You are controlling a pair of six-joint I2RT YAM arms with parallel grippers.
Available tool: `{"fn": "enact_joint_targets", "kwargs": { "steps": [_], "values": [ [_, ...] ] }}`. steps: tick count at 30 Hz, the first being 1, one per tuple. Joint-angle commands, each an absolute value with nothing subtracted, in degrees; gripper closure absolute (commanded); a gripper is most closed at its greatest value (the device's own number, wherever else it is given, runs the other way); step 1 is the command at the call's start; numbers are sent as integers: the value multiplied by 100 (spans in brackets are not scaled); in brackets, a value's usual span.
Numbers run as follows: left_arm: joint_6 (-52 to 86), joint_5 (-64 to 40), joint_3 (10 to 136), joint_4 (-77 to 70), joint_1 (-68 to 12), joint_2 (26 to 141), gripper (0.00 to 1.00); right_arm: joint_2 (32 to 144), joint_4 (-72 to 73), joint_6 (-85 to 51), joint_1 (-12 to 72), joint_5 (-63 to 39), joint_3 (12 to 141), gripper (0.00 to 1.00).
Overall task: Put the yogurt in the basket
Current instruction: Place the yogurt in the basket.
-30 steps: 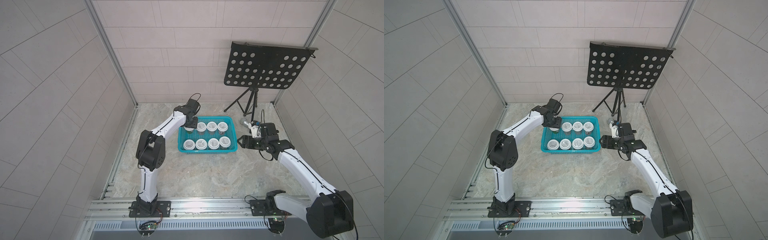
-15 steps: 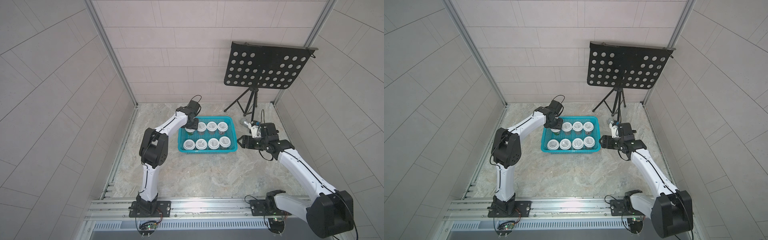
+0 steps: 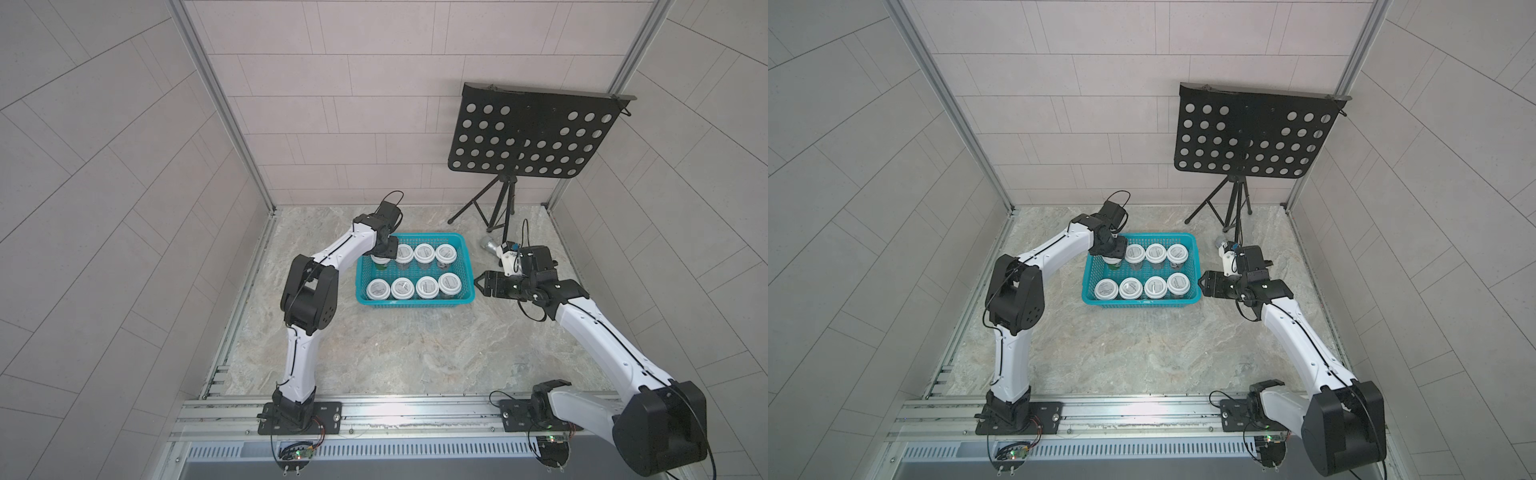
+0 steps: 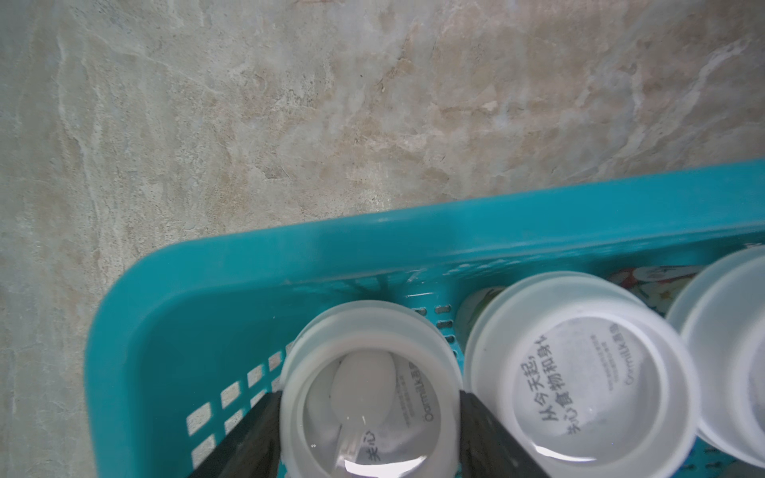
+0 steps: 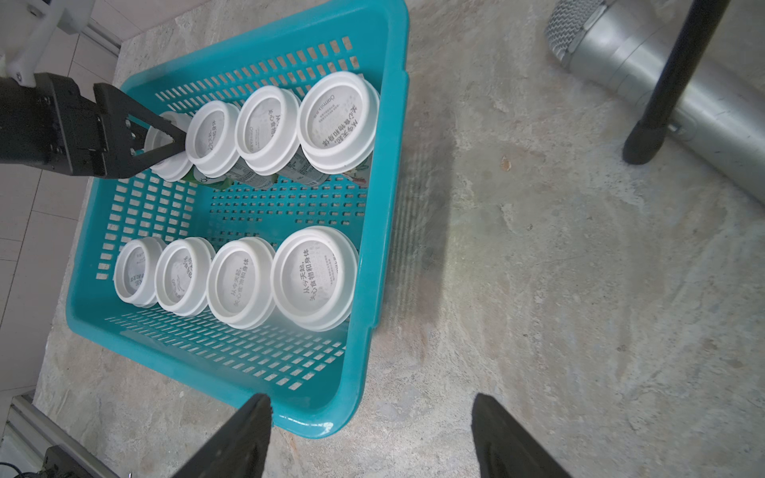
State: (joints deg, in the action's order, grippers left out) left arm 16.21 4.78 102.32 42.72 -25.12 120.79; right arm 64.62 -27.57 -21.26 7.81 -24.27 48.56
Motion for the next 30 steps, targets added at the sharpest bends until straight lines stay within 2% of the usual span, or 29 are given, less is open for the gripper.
{"fn": "enact_joint_targets", "kwargs": {
  "steps": [1,7,16,22,27,30],
  "values": [
    [1551,640,10363,4347,-2466,12075,24,6425,-2856,-2145,750,-2443,4838,20],
    [1503,729,10337,4398,-2461,11849,19,6416,-2864,-2134,755,-2385,4840,20],
    [1477,784,9789,4219,-2467,10968,16,6469,-2757,-2180,738,-1944,4802,17],
    [1446,1257,8822,3535,-2462,10026,16,6512,-2315,-2289,733,-992,4618,14],
    [1452,2059,7818,2737,-2461,9265,13,6642,-1803,-2375,721,220,4450,11],
    [1431,2639,7184,2278,-2461,8831,7,6680,-1424,-2412,704,1035,4281,3]
  ]
}}
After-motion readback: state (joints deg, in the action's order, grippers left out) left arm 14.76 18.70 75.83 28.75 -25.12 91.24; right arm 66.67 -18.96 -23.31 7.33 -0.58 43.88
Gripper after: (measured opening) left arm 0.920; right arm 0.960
